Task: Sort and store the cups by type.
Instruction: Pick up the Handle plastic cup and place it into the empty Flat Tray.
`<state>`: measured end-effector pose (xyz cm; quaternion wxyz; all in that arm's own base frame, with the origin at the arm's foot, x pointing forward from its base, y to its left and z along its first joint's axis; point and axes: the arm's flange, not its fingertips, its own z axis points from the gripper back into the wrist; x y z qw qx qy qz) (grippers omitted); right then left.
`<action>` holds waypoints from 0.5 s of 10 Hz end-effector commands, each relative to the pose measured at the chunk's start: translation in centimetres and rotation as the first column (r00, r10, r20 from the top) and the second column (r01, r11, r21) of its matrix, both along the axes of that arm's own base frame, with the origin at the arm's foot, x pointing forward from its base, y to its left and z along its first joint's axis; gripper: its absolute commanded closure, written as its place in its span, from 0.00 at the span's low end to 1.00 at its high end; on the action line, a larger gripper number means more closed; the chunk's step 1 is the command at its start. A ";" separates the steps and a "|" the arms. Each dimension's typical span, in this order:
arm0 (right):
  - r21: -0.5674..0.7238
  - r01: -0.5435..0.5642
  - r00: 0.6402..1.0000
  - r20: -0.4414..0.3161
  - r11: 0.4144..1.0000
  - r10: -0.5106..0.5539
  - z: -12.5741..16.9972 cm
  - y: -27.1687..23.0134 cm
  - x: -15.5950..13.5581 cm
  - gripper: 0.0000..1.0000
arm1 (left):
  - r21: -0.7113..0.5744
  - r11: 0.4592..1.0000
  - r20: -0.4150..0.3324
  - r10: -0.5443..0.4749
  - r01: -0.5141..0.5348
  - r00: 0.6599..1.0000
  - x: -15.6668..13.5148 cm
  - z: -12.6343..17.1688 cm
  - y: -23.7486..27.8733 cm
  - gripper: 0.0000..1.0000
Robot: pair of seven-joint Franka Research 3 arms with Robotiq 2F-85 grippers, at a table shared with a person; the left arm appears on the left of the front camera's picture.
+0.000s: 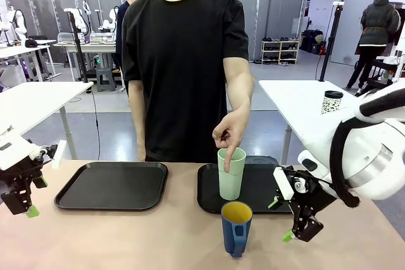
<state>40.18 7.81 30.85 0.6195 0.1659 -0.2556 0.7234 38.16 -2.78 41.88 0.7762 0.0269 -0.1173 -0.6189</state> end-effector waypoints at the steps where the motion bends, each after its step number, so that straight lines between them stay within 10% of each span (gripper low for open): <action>1: 0.138 -0.014 1.000 -0.011 0.990 0.016 -2.9 -1.6 -2.5 0.00 | 0.019 1.000 0.007 0.012 -0.012 1.000 0.0 0.1 -0.1 0.00; 5: 0.390 -0.035 0.996 -0.065 0.920 0.065 -4.9 -2.8 -1.6 0.00 | 0.019 1.000 0.007 0.012 -0.012 1.000 0.0 0.1 -0.1 0.00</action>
